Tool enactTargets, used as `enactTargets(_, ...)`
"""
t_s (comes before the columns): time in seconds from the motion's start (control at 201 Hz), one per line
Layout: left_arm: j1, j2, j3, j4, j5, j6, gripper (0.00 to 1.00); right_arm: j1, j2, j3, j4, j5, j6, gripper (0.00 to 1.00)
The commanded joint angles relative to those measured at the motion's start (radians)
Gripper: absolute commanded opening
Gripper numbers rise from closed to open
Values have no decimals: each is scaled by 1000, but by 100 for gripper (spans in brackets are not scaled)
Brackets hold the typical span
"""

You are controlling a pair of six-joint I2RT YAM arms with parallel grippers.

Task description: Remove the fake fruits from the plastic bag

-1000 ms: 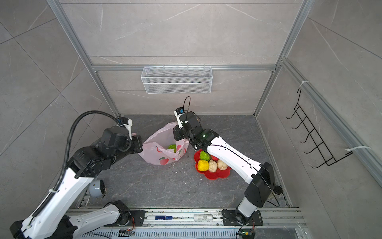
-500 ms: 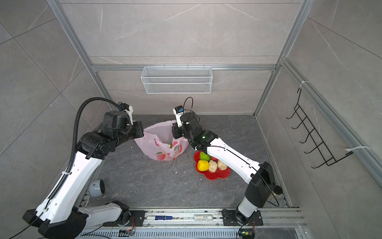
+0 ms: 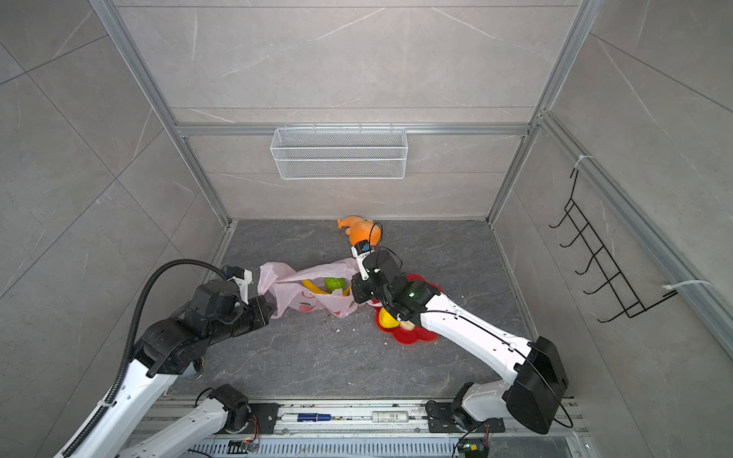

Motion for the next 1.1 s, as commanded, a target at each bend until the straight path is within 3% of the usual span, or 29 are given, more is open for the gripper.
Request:
enactTargets(0.0,-27,-43,-20,-80,37,-100,0,17,-23,-24,-74,9,43,9)
enactTargets(0.189,-45,-71,-49,-207,57,-138,0,33,-10,-30,-111,61,64,11)
enactTargets(0.363,-50,-55,-21,-348,80,-137,0,33,-8,3,-163,137,66,19)
enactTargets(0.612,-75,-51,-73,-386,54,-187,0,50,-50,49,-262,113,54,52)
enactTargets(0.732,-108,-20,-67,-374,-9,-209,0,82,-111,77,-347,123,49,60)
enactTargets(0.921,-231,49,-53,-311,-124,-277,0,172,-178,169,-491,142,53,57)
enactTargets(1.09,-383,104,-39,-273,-240,-366,0,280,-130,246,-521,153,83,30)
